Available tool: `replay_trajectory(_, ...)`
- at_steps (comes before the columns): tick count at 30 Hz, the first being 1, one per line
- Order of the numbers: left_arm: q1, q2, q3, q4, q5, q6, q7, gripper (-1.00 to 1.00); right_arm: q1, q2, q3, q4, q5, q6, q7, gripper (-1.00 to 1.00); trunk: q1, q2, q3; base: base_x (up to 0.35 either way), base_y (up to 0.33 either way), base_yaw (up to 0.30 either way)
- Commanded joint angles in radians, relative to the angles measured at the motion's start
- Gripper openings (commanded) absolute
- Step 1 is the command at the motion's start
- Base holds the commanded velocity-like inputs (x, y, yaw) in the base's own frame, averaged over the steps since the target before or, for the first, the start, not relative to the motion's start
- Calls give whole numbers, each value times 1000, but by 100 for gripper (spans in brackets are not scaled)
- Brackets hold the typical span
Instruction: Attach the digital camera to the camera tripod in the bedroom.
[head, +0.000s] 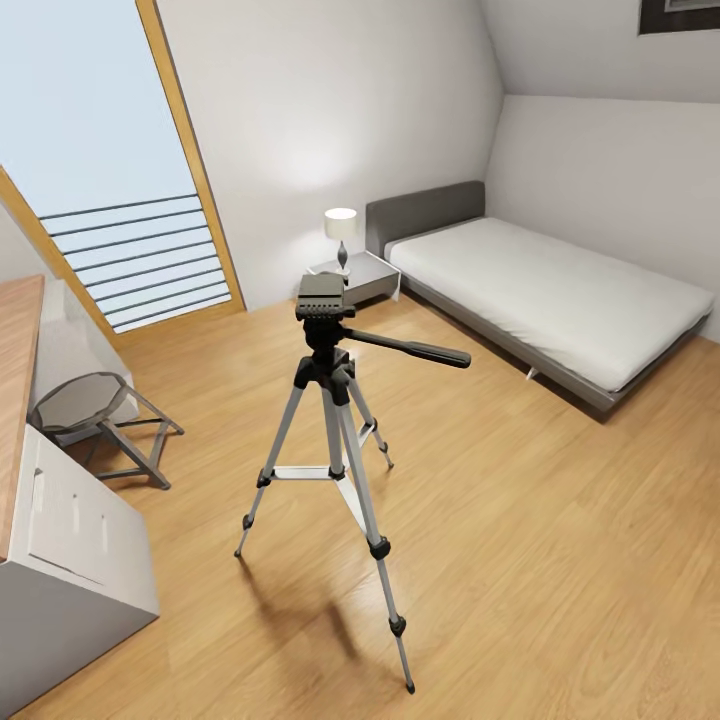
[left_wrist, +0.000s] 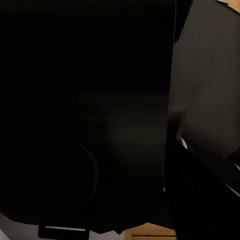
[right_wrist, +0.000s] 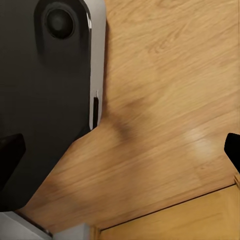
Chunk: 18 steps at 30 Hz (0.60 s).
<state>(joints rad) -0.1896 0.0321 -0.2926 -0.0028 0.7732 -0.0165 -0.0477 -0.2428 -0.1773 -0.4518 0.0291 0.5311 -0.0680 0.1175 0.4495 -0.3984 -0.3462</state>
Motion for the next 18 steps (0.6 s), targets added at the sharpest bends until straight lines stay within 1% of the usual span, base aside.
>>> replay_trajectory(1,-1,0,-8,1,9,-2,-6,-100,-1,-1,-8,3,8,-5,1,100,0,-2,-1,0,0,0)
replay_trajectory(6,-1,0,-8,1,9,-2,-5,-100,-1,-2,-10,3,6,-1,3,100,0,-2,-1,0,0,0)
replay_trajectory(7,-1,0,-8,1,9,-2,-5,-100,-1,-6,-7,-7,15,1,-8,100,0,-2,-1,0,0,0)
replay_trajectory(10,-1,0,-8,1,10,-2,-5,-100,-1,-5,-8,-15,17,0,-5,100,0,-2,-1,0,0,0)
replay_trajectory(12,-1,-1,-8,1,9,-2,-5,-100,5,33,-8,-145,16,9,5,100,0,-2,-1,0,0,0)
replay_trajectory(13,-1,-1,-8,1,9,-2,-5,-100,7,57,-7,-220,15,30,14,100,0,-2,-1,0,0,0)
replay_trajectory(14,-1,-1,-8,1,9,-2,-5,-100,7,69,-6,-263,15,47,21,100,0,-2,-1,0,0,0)
replay_trajectory(15,-1,-1,-8,1,9,-2,-5,-100,8,99,-1,-371,14,105,51,100,0,-2,-1,0,0,0)
replay_trajectory(17,-1,-2,-9,0,8,-2,-5,-100,7,130,8,-486,13,173,93,100,0,-2,-1,0,0,0)
replay_trajectory(18,-1,-2,-9,0,8,-2,-5,-100,6,158,19,-602,12,244,146,100,0,-2,-1,0,0,0)
